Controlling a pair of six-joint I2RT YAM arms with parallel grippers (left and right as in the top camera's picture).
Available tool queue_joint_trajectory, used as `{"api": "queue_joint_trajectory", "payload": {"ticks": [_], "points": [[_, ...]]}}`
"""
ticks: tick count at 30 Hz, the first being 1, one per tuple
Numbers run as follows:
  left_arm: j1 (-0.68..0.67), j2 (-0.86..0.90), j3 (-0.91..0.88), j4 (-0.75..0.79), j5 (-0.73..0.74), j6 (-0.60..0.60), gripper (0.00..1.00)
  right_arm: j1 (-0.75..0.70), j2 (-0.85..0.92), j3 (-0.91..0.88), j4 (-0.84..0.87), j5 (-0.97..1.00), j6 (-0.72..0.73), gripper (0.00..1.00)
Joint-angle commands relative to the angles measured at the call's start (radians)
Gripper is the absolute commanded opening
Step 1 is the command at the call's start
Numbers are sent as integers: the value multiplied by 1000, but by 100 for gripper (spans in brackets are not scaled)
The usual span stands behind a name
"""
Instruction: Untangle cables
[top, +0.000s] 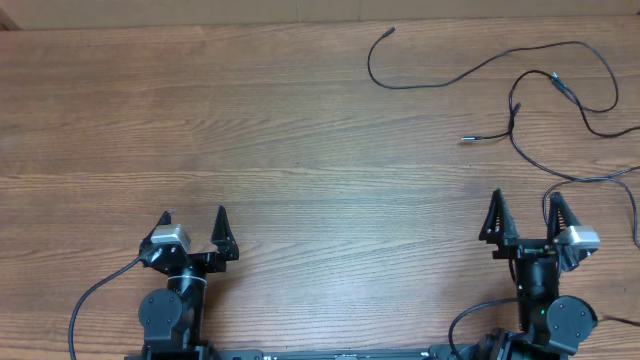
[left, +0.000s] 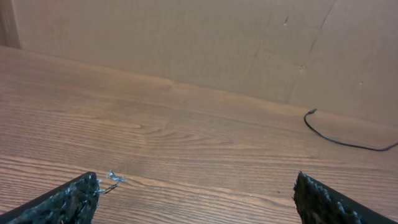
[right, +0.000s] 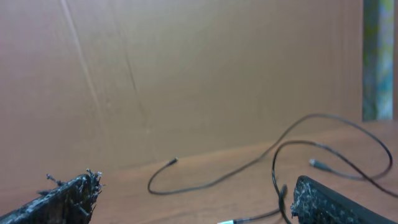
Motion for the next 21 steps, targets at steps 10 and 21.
{"api": "queue_joint_trajectory", "payload": {"ticks": [10, 21], "points": [[5, -11, -3, -1, 6, 12, 99, -4, -25, -11, -191, 18, -57, 100], [5, -11, -3, -1, 6, 12, 100, -3, -25, -11, -191, 14, -195, 100]]}}
